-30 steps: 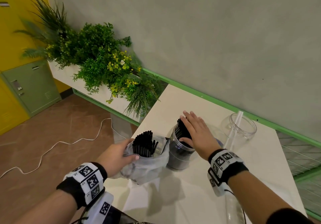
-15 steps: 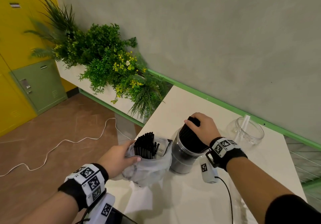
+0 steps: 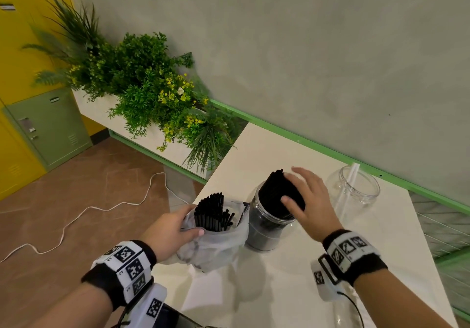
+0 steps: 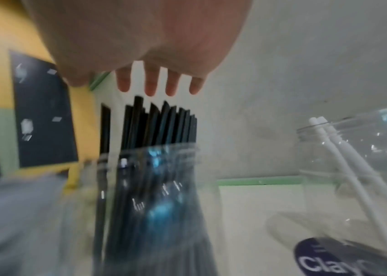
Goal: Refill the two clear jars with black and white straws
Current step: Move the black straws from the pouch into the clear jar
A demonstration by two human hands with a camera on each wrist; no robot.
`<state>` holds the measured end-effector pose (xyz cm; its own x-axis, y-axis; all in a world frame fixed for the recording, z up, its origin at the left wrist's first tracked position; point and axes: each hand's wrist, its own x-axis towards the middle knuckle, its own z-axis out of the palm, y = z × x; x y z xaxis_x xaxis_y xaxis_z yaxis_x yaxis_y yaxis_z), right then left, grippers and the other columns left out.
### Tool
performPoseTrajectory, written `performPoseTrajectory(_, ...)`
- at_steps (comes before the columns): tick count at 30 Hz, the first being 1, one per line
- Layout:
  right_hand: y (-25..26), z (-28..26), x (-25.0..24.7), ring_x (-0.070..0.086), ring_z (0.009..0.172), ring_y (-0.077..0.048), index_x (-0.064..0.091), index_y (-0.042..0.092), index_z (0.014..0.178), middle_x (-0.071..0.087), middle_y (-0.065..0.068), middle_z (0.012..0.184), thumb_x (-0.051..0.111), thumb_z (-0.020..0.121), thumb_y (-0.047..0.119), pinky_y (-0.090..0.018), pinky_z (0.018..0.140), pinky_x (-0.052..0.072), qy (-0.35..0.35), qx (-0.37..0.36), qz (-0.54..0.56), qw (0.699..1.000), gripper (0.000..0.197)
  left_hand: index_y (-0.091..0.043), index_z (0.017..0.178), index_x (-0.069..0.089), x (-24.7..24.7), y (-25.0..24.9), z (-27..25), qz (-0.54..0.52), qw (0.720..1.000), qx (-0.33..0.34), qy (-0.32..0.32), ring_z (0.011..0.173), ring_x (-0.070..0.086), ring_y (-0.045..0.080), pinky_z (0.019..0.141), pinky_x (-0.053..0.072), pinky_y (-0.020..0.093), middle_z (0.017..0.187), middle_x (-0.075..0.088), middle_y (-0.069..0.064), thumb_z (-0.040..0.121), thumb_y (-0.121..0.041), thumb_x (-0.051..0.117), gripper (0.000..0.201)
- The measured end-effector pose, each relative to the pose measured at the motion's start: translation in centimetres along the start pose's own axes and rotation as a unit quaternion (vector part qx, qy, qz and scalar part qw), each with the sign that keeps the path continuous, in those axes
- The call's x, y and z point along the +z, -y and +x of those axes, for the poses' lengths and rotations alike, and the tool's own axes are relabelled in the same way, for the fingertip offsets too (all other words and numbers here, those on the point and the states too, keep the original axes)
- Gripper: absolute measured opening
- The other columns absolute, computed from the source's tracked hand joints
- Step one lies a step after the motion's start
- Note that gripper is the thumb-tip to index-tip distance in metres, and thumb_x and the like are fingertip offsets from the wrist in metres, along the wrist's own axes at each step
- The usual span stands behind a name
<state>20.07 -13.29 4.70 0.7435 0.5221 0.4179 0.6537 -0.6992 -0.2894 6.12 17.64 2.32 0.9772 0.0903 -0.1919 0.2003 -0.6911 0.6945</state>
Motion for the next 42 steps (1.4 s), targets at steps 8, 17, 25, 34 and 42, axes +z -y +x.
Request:
performPoseTrajectory(8, -2.5, 1.8, 1.7, 0.020, 0.143, -0.025, 0.026, 0.033, 0.147, 0.018, 0.003, 0.157, 0.037, 0.087, 0.066, -0.046, 0.113, 0.024, 0.099, -0.003, -0.078, 0.992, 0.069, -0.027, 0.137, 0.038, 0.1, -0.6, -0.1, 0.017, 1.000, -0.007, 0.010, 0.108, 0.058, 0.015, 0.078, 0.041, 0.025, 0.120, 0.063, -0.001, 0.086, -0.042, 0.063, 0.059)
performPoseTrajectory(17, -0.9, 5.4, 2.9, 0.052, 0.099, -0.018, 0.060, 0.029, 0.114, 0.057, 0.005, 0.106, 0.046, 0.081, 0.070, -0.034, 0.078, 0.050, 0.069, 0.008, -0.068, 0.995, 0.055, -0.025, 0.138, 0.037, -0.1, -0.7, -0.3, 0.017, 1.000, -0.010, 0.012, 0.110, 0.056, 0.015, 0.078, 0.040, 0.024, 0.123, 0.061, -0.001, 0.087, -0.041, 0.062, 0.058)
performPoseTrajectory(25, -0.8, 6.8, 3.1, 0.044, 0.111, -0.024, 0.053, 0.025, 0.126, 0.047, -0.001, 0.124, 0.054, 0.081, 0.066, -0.041, 0.092, 0.044, 0.092, 0.025, -0.091, 0.991, 0.061, -0.025, 0.140, 0.035, -0.3, -0.4, 0.1, 0.021, 0.999, -0.018, 0.017, 0.110, 0.056, 0.015, 0.076, 0.038, 0.022, 0.125, 0.060, -0.001, 0.087, -0.043, 0.061, 0.061)
performPoseTrajectory(34, 0.1, 7.7, 2.3, 0.054, 0.102, -0.020, 0.062, 0.025, 0.115, 0.061, 0.004, 0.108, 0.047, 0.091, 0.058, -0.031, 0.081, 0.043, 0.129, 0.082, -0.054, 0.987, 0.044, -0.025, 0.140, 0.035, -0.3, 0.0, 0.1, 0.023, 0.999, -0.023, 0.024, 0.102, 0.054, 0.011, 0.073, 0.035, 0.020, 0.124, 0.060, -0.001, 0.088, -0.045, 0.059, 0.062)
performPoseTrajectory(42, 4.1, 5.2, 1.4, 0.036, 0.121, -0.020, 0.048, 0.021, 0.134, 0.045, -0.003, 0.131, 0.047, 0.087, 0.062, -0.037, 0.103, 0.034, -0.019, -0.004, 0.012, 1.000, 0.062, -0.020, 0.140, 0.037, -0.1, 0.5, 0.1, 0.012, 0.999, -0.024, 0.022, 0.094, 0.053, 0.011, 0.068, 0.036, 0.020, 0.113, 0.063, 0.002, 0.090, -0.042, 0.057, 0.059)
